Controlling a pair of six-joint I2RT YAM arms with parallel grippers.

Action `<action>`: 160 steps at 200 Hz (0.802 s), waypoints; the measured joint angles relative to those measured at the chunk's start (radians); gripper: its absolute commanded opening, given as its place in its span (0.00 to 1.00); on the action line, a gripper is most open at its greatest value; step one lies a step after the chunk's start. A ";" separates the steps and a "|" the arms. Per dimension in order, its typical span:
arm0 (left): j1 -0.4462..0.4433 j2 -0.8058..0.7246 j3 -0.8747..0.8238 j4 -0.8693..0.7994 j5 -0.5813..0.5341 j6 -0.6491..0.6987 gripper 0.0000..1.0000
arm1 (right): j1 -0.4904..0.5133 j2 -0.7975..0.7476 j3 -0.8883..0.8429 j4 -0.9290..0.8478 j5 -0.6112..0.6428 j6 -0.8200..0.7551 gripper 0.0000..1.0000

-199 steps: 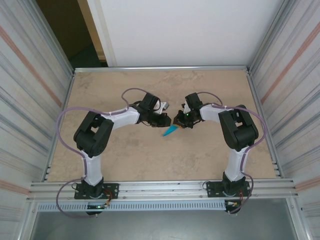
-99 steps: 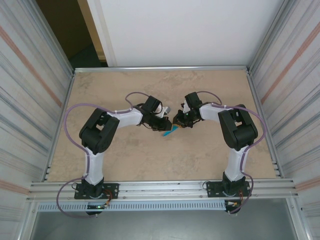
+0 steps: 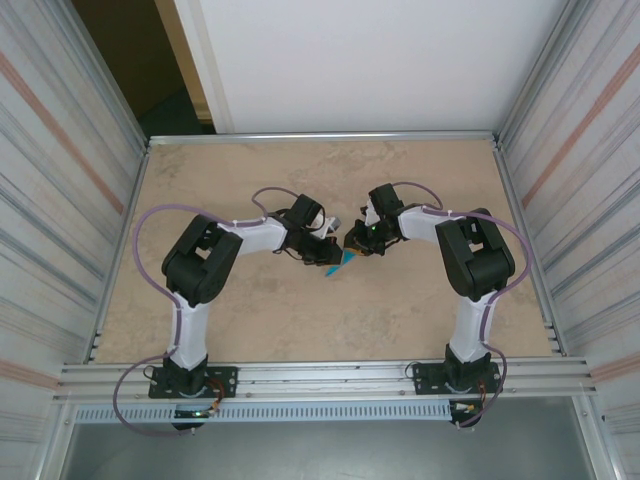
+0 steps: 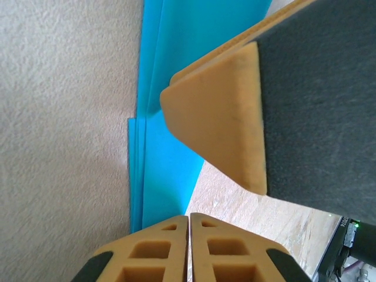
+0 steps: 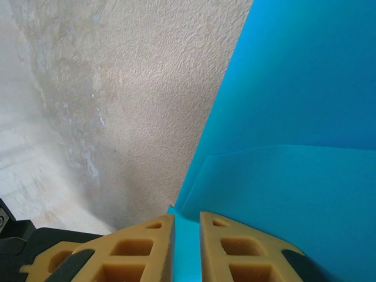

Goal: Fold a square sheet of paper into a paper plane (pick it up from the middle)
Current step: Fold the wing for the fifth time at the center of the table.

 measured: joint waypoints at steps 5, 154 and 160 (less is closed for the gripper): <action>0.000 0.000 0.000 0.000 -0.001 0.000 0.10 | 0.000 0.000 0.000 0.000 0.000 0.000 0.18; 0.000 0.000 -0.024 0.014 -0.023 -0.003 0.07 | 0.042 -0.068 -0.019 -0.002 0.004 -0.001 0.11; 0.000 0.000 -0.025 0.016 -0.023 -0.004 0.07 | 0.045 -0.065 -0.019 -0.002 0.005 -0.001 0.10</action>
